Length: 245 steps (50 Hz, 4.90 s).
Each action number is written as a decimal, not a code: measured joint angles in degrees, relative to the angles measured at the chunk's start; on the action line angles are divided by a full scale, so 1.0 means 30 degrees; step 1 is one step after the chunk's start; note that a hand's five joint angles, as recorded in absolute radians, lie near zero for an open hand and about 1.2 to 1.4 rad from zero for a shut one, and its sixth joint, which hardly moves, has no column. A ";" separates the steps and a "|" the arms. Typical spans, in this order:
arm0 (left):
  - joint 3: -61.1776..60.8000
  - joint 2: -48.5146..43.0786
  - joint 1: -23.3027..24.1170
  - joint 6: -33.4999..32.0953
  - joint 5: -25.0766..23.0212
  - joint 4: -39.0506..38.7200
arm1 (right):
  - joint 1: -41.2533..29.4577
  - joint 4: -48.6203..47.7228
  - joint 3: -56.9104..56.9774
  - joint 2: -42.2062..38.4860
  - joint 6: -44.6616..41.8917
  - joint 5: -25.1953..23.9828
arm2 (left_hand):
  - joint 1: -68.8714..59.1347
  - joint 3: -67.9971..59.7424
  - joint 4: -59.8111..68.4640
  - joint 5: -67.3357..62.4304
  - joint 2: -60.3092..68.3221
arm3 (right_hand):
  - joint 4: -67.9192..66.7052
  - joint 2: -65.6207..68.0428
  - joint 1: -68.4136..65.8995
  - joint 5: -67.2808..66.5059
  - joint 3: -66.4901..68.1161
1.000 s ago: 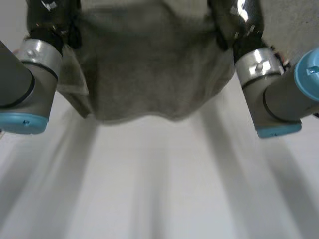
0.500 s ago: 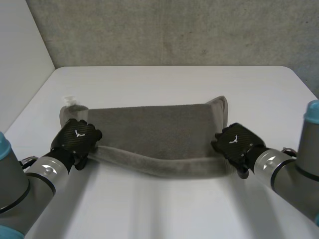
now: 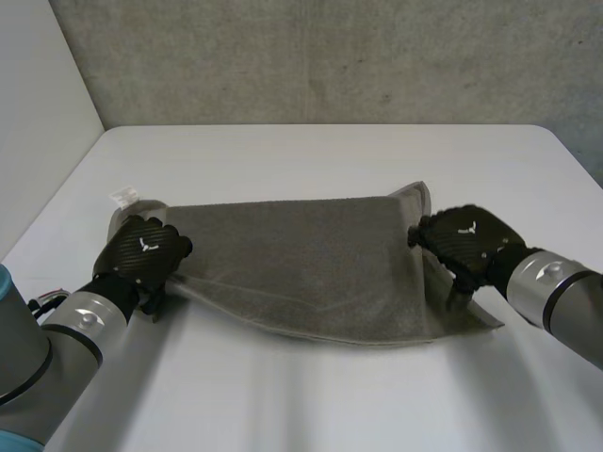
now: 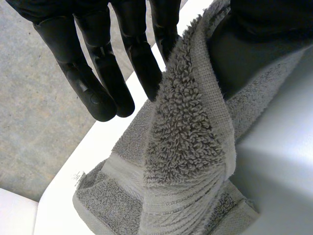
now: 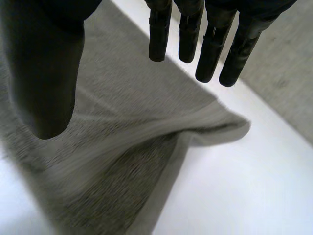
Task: Fold the towel.
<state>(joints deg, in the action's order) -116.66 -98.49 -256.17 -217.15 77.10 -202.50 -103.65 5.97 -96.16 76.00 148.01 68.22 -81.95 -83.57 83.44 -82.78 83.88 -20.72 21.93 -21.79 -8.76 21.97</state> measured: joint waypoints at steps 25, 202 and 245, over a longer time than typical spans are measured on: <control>0.0590 -0.0785 -0.0374 0.0455 0.0007 -0.0001 | 0.0972 0.0581 -0.3044 -0.0124 -0.0289 -0.0537 | 0.0000 0.0058 0.0000 -0.0002 0.0000 | -0.3467 0.3037 -0.3165 -0.4259 0.3073; 0.6370 -0.4285 -0.0993 0.4384 0.0821 0.1396 | 0.4957 -0.1249 -0.1836 0.0664 -0.0570 -0.0799 | 2.1076 2.1915 -2.1625 2.1780 -2.1859 | 0.1126 -0.1471 0.1491 0.0343 -0.1535; 0.3947 -0.3070 -0.0911 0.4819 0.0300 -0.0763 | 0.8420 -0.7091 -0.3273 -0.0968 -0.1647 0.0616 | 2.1076 2.1937 -2.1625 2.1781 -2.1857 | -1.8722 1.7536 -1.7795 -1.9179 1.8133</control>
<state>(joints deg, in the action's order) -104.82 -107.70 -258.90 -202.69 78.00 -204.79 -78.39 -15.30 -105.98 73.10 143.07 70.07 -18.72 -17.76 18.57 -17.44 18.31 -76.89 74.54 -75.18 -66.30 76.37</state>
